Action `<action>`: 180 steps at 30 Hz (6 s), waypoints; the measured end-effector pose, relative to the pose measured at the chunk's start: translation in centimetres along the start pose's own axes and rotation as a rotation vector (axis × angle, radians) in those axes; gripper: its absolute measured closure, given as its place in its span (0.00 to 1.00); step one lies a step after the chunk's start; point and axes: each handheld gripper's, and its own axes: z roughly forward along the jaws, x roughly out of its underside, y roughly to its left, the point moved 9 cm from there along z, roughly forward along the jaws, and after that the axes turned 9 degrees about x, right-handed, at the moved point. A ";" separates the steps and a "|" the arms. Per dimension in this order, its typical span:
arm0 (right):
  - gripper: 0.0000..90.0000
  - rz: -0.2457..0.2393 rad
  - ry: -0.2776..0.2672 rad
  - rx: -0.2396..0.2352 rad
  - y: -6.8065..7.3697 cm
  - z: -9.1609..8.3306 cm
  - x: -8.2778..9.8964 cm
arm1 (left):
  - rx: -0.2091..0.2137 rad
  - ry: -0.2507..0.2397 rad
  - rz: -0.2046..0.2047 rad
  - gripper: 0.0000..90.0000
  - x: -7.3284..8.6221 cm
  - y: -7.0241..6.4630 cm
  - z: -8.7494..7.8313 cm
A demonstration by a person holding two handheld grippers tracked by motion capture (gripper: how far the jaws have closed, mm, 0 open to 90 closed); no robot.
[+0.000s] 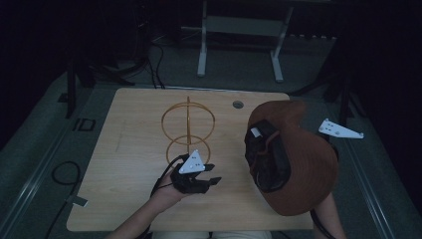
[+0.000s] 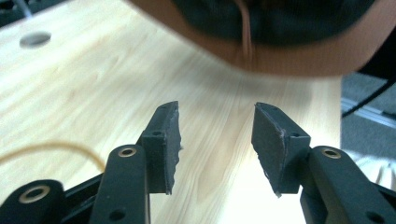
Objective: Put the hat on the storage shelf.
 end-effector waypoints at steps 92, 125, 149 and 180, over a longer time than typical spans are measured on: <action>0.24 -0.160 0.174 -0.125 11.1 19.5 -4.5 | -0.419 -0.104 -0.399 0.03 16.2 6.7 -12.3; 0.18 -0.155 0.244 0.021 1.5 9.9 4.4 | -0.437 -0.080 -0.384 0.03 16.4 6.6 -12.0; 0.16 -0.107 0.284 0.118 -2.8 4.9 13.0 | -0.442 -0.096 -0.392 0.03 16.4 6.7 -12.1; 0.15 -0.197 0.271 0.204 -3.7 -0.4 19.0 | -0.431 -0.096 -0.394 0.03 16.5 6.5 -12.1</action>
